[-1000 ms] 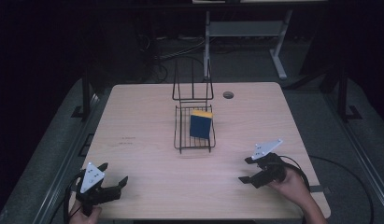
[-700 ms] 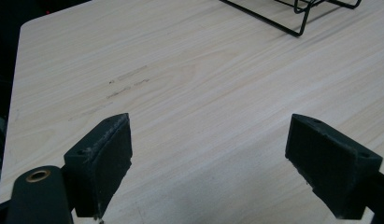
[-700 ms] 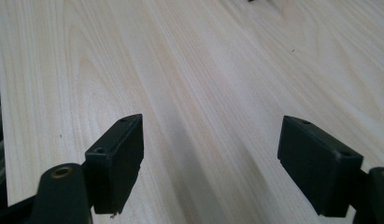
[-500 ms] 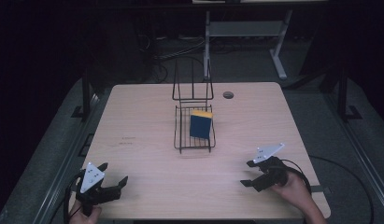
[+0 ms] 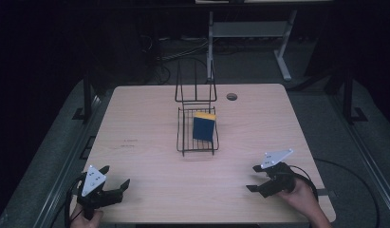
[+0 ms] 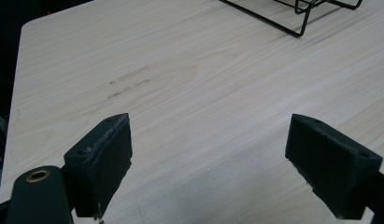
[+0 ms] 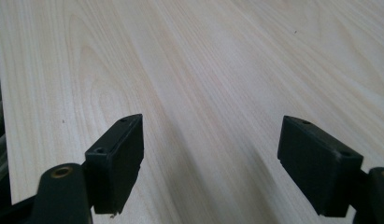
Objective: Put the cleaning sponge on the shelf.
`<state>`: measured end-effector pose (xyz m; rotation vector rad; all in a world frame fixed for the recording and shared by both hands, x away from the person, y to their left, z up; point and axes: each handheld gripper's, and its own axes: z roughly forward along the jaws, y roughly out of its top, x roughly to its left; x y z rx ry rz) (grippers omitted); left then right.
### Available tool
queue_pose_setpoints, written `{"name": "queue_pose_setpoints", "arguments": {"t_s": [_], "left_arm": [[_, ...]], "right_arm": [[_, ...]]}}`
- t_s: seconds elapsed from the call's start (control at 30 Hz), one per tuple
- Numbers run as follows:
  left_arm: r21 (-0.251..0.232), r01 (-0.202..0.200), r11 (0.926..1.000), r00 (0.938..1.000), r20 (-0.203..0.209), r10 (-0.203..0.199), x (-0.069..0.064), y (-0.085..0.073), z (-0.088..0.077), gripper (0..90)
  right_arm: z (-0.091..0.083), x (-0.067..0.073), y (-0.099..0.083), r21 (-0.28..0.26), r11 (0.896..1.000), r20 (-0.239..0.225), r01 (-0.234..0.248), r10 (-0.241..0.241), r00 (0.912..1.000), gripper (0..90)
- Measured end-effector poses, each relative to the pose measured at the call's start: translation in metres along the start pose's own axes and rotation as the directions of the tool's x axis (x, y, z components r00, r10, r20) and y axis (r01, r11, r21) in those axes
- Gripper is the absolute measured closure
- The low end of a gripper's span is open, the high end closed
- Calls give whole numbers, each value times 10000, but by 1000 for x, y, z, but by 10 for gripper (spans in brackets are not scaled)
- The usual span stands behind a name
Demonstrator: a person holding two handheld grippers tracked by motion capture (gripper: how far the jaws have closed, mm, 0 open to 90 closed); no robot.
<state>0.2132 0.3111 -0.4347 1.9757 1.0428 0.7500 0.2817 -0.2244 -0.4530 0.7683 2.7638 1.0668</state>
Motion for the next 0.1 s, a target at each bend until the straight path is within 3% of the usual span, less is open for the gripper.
{"name": "queue_pose_setpoints", "arguments": {"t_s": [0.1], "left_arm": [[-30, -2, 10000, 10000, -20, 2, 0, 0, 0, 141]], "right_arm": [[0, 2, -2, -75, 10000, -4, -11, 11, 10000, 224]]}}
